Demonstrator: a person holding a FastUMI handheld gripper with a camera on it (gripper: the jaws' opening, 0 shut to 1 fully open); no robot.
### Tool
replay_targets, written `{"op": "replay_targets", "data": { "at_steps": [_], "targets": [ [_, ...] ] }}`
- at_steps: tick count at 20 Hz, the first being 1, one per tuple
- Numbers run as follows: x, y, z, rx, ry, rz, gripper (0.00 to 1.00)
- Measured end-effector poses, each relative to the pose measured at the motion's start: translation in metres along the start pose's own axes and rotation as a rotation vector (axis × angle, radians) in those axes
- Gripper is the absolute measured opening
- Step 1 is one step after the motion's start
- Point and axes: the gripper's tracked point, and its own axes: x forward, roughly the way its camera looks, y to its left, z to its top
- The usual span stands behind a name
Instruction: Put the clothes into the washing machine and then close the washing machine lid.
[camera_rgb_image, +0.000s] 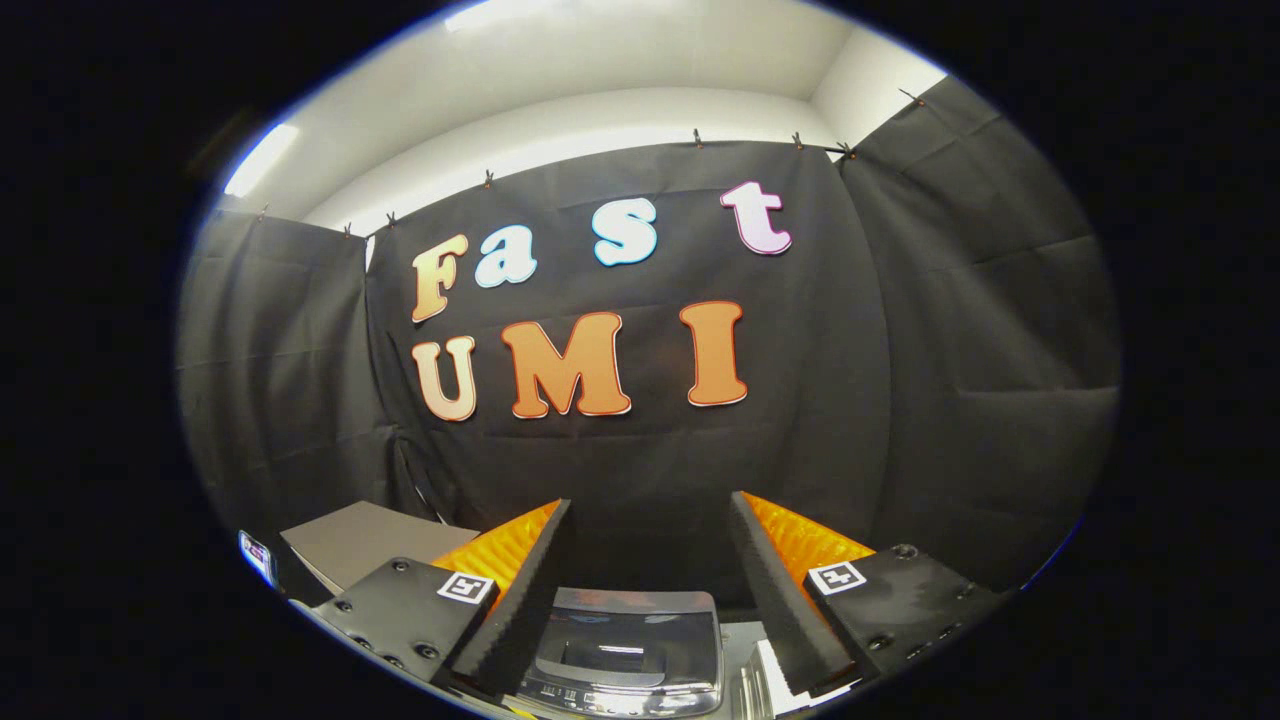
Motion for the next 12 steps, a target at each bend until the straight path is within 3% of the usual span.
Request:
{"op": "replay_targets", "data": {
  "at_steps": [12],
  "targets": [
    [-0.012, -0.015, 0.006, 0.004, -0.034, -0.007, 0.98]
  ]
}}
